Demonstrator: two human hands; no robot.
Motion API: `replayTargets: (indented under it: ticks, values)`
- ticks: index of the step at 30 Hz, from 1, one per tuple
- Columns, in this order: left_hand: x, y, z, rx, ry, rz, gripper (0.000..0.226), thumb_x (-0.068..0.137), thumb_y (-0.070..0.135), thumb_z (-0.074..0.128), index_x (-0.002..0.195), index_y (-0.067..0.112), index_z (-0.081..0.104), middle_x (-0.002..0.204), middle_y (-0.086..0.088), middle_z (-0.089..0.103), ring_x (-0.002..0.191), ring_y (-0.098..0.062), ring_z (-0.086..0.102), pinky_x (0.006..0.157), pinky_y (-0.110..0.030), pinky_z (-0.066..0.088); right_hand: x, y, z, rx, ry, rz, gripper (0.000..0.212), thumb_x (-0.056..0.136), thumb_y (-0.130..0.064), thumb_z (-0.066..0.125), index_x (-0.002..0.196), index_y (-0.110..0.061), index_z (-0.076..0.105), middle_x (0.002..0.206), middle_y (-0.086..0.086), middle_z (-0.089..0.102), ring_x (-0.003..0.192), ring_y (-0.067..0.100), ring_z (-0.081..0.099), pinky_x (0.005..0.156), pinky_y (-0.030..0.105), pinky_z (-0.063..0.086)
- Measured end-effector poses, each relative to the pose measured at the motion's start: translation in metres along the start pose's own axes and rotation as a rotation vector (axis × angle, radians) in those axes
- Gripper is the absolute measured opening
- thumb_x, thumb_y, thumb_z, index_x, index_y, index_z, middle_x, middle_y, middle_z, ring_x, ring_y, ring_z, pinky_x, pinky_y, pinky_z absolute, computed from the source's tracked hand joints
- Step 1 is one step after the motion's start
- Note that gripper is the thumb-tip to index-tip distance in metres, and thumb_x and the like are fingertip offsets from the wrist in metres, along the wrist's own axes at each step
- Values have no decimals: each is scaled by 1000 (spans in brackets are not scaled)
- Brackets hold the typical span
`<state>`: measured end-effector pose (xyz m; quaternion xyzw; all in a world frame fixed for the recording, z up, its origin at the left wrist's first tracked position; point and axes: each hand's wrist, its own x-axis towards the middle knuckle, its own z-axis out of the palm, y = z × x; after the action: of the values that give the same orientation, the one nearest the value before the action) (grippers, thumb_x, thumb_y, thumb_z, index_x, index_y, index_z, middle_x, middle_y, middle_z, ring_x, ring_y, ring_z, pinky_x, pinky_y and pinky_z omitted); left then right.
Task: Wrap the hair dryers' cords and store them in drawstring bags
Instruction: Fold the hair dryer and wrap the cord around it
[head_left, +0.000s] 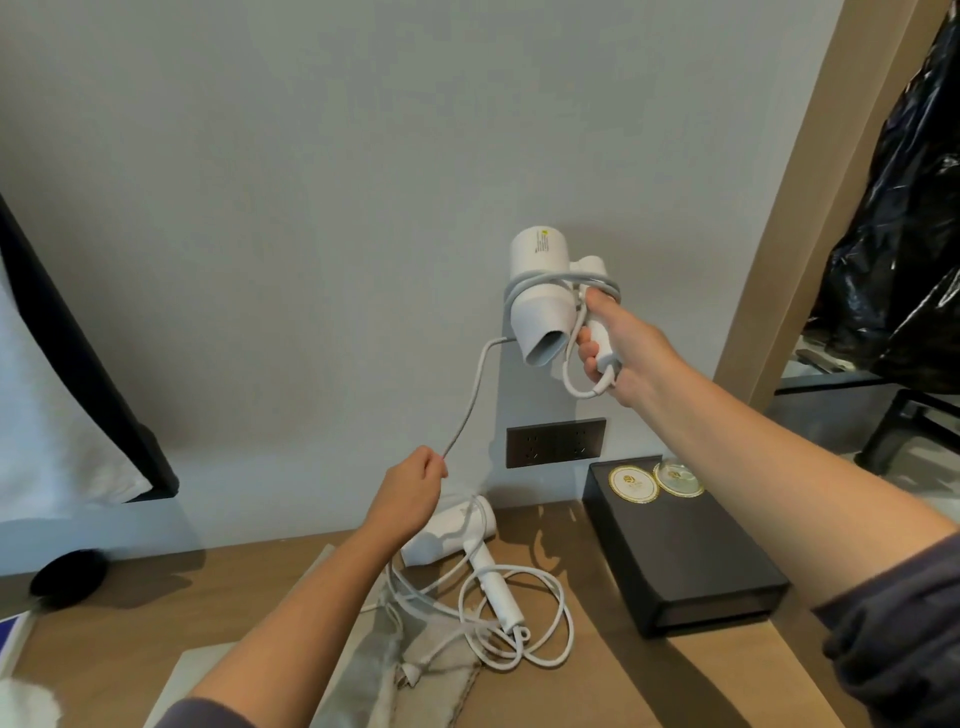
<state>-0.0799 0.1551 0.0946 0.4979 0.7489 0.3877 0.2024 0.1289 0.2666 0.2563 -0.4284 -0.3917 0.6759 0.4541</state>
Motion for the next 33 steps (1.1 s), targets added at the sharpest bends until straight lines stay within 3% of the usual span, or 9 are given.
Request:
replayTargets:
  ticks: [5,9,13,16,20,24,27,31,33]
  values:
    - [-10,26,11,-20,3,119,25,94,36,56,109,20,44,72,-1,51,63,-11,49,60,-20,42,-7,1,3,-45,-21,-39,23,89,-37,68,97,-16,64,64,3,56,44,10,46,43,19,44]
    - [-5,48,8,-199,77,141,19,94,30,57,104,17,47,75,-13,55,63,-17,54,53,-25,51,-10,3,3,-89,-49,-56,23,90,-36,67,100,-16,64,64,4,56,47,12,46,42,19,43]
    - [-3,71,2,-383,184,158,16,98,25,50,107,17,41,72,-11,55,53,-15,53,53,-26,53,-11,8,1,-123,-55,-94,23,91,-33,66,105,-16,65,65,5,56,48,13,45,45,22,41]
    - [-7,75,-7,-467,279,162,6,100,24,45,98,19,42,69,-8,52,48,-16,49,46,-28,51,-12,9,-4,-138,-30,-137,19,91,-33,66,104,-19,65,67,6,56,47,13,46,47,24,41]
    - [-8,65,-15,-259,342,208,20,101,23,42,85,14,49,66,-4,49,56,-13,43,49,-17,37,-12,12,-11,-160,-5,-203,18,92,-31,65,106,-19,66,69,8,54,47,14,44,48,26,39]
    - [-2,59,-19,-178,82,13,29,99,20,40,76,12,55,61,-3,45,50,-15,37,44,-24,31,-12,19,-15,-259,-9,-310,8,92,-29,65,99,-33,65,69,8,55,47,14,44,47,27,39]
    - [-1,60,-28,-112,-117,-106,32,100,21,38,80,9,60,61,-4,42,46,-15,33,40,-22,28,-9,25,-19,-365,-10,-375,21,91,-28,66,112,-28,65,75,8,58,49,15,46,42,26,40]
    - [-4,66,-41,261,-234,68,41,102,29,38,75,14,66,63,0,47,56,-14,42,54,-26,36,-6,31,-24,-551,-26,-481,27,90,-29,66,116,-32,63,79,0,60,53,15,50,43,25,42]
    - [-10,70,-48,382,-298,183,41,101,34,40,73,19,66,61,3,49,57,-13,44,59,-28,36,-4,33,-28,-683,-23,-527,35,87,-35,67,121,-39,60,83,-6,63,61,16,56,50,29,48]
